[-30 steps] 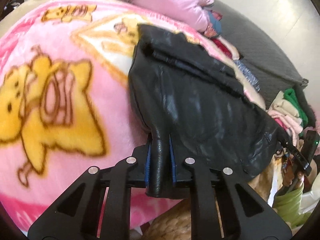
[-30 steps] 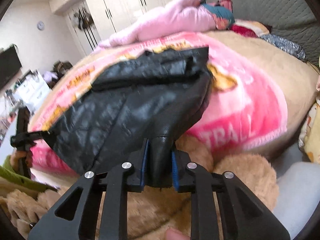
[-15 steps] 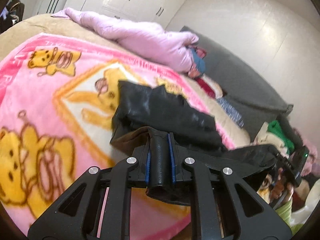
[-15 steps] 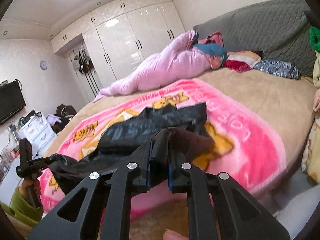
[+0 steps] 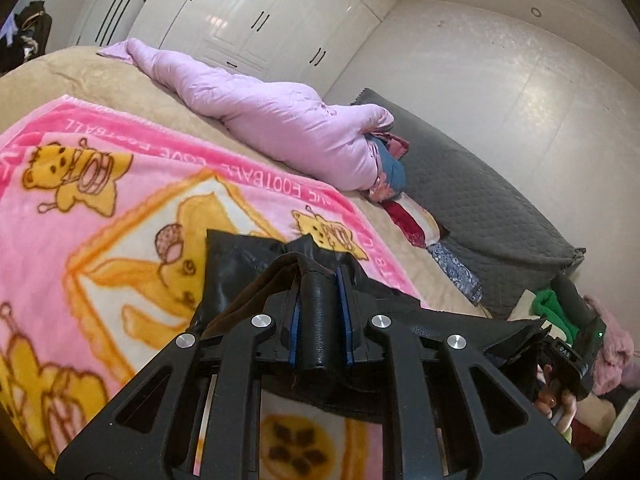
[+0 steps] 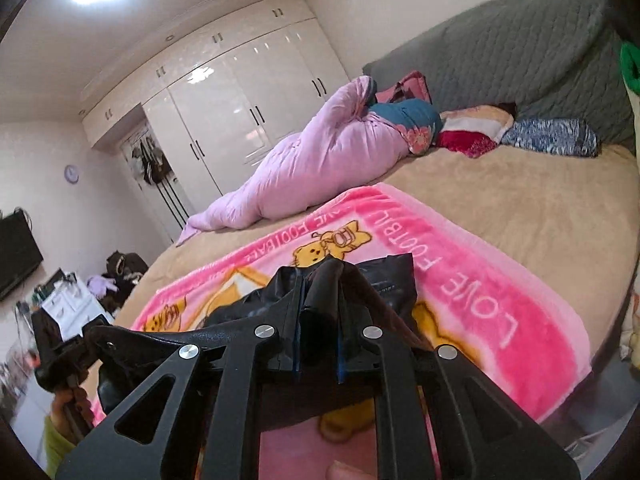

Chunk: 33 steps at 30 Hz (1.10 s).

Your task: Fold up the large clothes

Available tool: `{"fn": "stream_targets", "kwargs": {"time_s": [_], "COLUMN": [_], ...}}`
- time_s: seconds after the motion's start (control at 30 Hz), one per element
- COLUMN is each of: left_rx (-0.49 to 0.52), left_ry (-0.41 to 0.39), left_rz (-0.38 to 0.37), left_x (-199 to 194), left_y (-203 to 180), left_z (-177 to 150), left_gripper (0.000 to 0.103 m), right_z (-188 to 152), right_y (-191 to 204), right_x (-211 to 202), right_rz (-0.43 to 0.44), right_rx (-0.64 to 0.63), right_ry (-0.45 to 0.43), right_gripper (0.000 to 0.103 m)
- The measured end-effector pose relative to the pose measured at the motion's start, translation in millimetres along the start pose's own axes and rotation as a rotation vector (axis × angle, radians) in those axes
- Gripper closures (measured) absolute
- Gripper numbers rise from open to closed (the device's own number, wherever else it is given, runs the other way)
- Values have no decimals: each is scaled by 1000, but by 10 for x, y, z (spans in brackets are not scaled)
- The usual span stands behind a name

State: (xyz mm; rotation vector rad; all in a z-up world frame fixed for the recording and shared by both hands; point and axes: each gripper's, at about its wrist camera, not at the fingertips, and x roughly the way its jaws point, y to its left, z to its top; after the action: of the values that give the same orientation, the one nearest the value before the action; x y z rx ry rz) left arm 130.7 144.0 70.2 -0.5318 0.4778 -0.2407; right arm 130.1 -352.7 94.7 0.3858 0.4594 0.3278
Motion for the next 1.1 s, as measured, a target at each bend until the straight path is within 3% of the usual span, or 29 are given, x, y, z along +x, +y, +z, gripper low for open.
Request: {"fn": "stream_targets", "kwargs": {"time_s": [0.4, 0.9, 1.1], "left_rx": [-29, -40, -37], "left_ry": [15, 45, 35], "left_rz": [44, 156, 207], "left_x": [504, 1105, 1206], "left_y": [81, 290, 386], "left_z": [301, 274, 258], "left_gripper": [92, 88, 82], "right_z": [267, 301, 215], "right_y": [-156, -424, -595], "right_x": [507, 1405, 1706], "right_rz": [-40, -186, -221], "right_rx": [78, 90, 116], "right_ry": [46, 154, 199], "right_gripper": [92, 91, 90]}}
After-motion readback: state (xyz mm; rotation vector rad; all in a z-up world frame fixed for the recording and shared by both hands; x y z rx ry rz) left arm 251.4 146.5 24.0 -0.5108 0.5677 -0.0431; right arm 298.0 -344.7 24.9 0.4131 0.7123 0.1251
